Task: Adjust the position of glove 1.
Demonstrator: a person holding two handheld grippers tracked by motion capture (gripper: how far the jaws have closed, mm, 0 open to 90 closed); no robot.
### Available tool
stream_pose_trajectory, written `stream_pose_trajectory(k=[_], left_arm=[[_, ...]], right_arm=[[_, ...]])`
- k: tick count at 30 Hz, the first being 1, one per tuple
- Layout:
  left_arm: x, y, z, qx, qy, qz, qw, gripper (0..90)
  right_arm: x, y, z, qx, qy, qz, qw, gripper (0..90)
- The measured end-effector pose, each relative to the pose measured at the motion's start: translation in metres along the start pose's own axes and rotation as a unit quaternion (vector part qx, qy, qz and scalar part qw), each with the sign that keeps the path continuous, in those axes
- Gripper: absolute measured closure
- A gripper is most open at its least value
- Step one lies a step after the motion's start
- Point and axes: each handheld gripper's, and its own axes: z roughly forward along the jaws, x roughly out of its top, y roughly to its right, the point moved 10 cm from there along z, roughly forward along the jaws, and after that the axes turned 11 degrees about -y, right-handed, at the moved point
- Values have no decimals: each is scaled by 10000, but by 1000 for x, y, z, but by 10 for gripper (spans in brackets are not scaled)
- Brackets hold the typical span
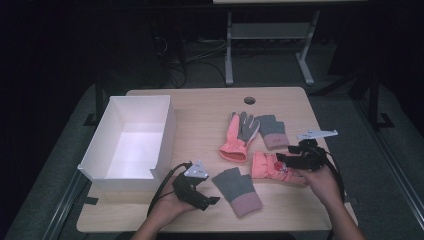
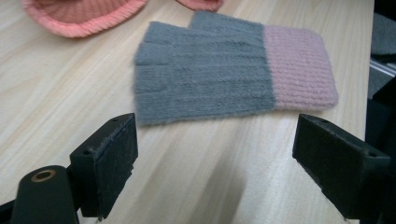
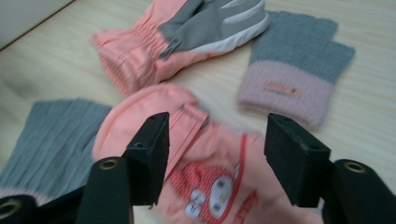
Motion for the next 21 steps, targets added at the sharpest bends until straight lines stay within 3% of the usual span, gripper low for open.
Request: stream_pose_trajectory(k=[3,6,11,18,21], left_arm=[[-3,-6,0,76,1,-14,10000,134],[-3,-7,1,20,69,-160,9998,132],[-5,-7,1,56,17,-109,9999,128],[-12,-14,-2,131,-26,-160,9998,128],[-10,-13,-2,135,34,-189,9997,128]], right_arm=[[12,8,4,-51,6,106,9999,437],[25,16,7,-146,33,198,9997,459],[48,27,15,-224,18,288,9993,505],[71,40,45,-329,-306,363,9983,566],[78,47,58,-385,-323,368,9981,610]])
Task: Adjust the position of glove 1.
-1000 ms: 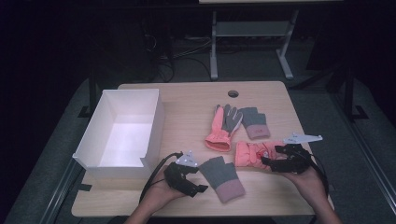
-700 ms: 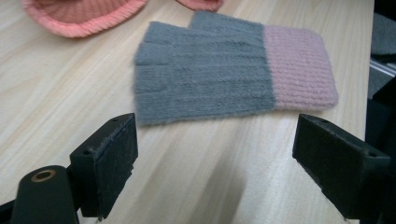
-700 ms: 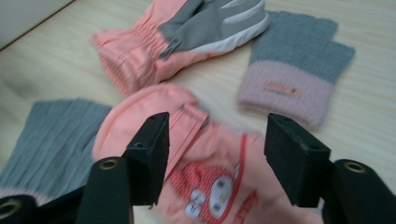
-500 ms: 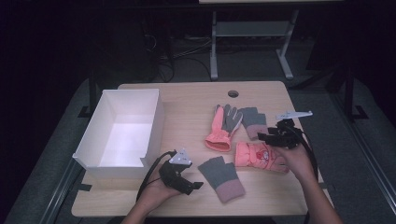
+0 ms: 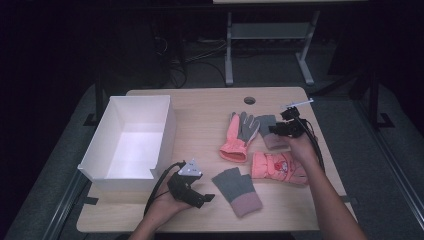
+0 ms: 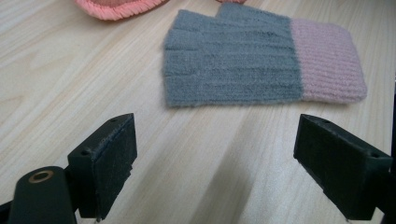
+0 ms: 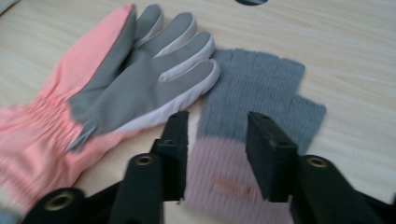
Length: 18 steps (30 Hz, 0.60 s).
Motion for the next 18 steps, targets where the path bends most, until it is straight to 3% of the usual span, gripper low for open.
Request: stream_pose_trajectory(k=[3,7,9,18], left_arm=[[-1,2,1,-6,-21,-14,10000,128],[-2,3,2,-1,-50,56,10000,128],[-2,3,2,-12,-45,51,10000,128],[-4,1,1,-2,-64,16,10000,128]], right_arm=[[1,6,16,33,-329,293,9990,617],[8,13,26,-32,-353,373,9987,668],[7,16,32,-44,-549,471,9974,659],[2,23,53,-162,-983,441,9940,659]])
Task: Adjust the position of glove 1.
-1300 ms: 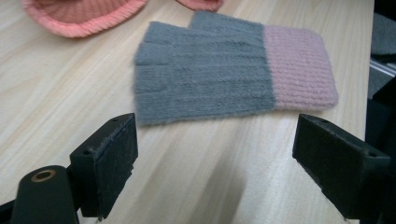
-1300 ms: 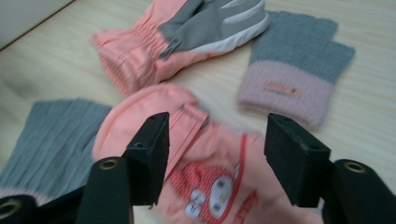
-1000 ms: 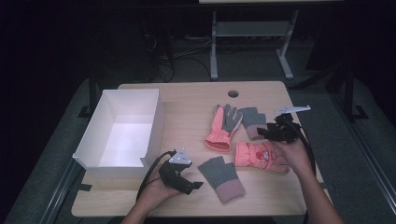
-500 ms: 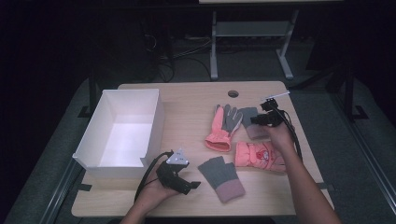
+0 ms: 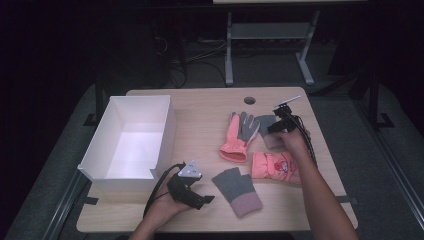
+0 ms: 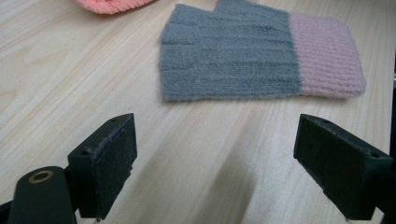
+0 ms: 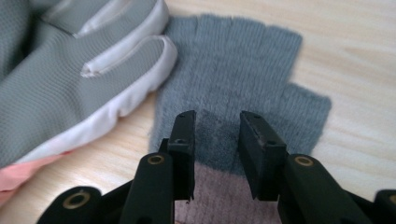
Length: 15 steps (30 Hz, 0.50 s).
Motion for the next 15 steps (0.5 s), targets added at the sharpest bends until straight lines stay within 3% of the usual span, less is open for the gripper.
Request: stream_pose_trajectory(k=[3,7,10,15], left_arm=[[0,0,0,1,0,-9,10000,128],[-1,0,1,-9,-29,-4,10000,129],[-2,1,2,-17,-52,6,10000,129],[-2,1,3,-19,-67,-12,10000,129]], right_arm=[[-2,1,6,34,-50,50,10000,682],[-2,1,7,-92,-77,-57,9999,767],[-2,2,7,16,-69,34,10000,843],[-2,3,5,98,-15,-26,9999,869]])
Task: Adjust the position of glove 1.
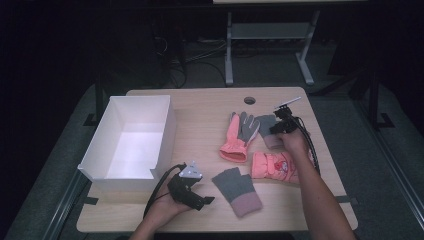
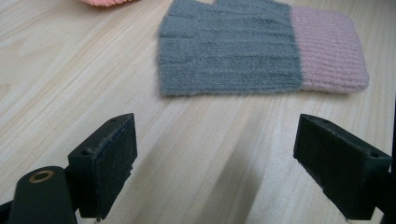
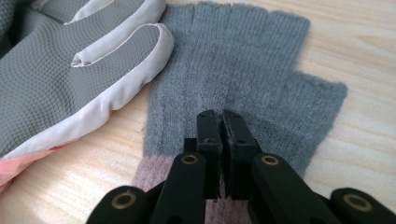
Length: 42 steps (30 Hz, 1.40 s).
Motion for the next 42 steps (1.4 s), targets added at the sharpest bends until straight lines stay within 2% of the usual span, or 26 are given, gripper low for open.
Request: stream_pose_trajectory(k=[4,12,19,21,22,25,28,33,37,42], left_arm=[[0,0,0,-31,19,-39,10000,129],[0,0,2,-41,8,-69,10000,129],[-1,-1,2,-47,-31,-58,10000,129],[1,-1,3,-66,-3,-115,9999,130],[1,-2,3,-49,-45,-58,10000,129],[3,-1,5,-65,-22,-90,9999,129],[4,1,7,-77,-41,-51,9999,129],[6,1,7,-79,-27,-66,9999,129],[8,1,7,-66,-18,-26,10000,129],[9,2,8,-45,-31,9,10000,129]], right_arm=[[1,1,-10,96,150,21,9998,872],[1,1,-38,175,364,-125,9991,873],[-6,-1,-63,291,542,-234,9978,874],[-7,0,-70,277,639,-279,9972,875],[-8,1,-73,254,657,-274,9971,874],[-9,5,-83,265,779,-251,9963,875],[-10,7,-92,401,904,-251,9948,875],[-22,4,-102,460,984,-355,9934,875],[-36,-5,-110,633,1059,-430,9914,875],[-55,-16,-122,730,1191,-539,9887,875]])
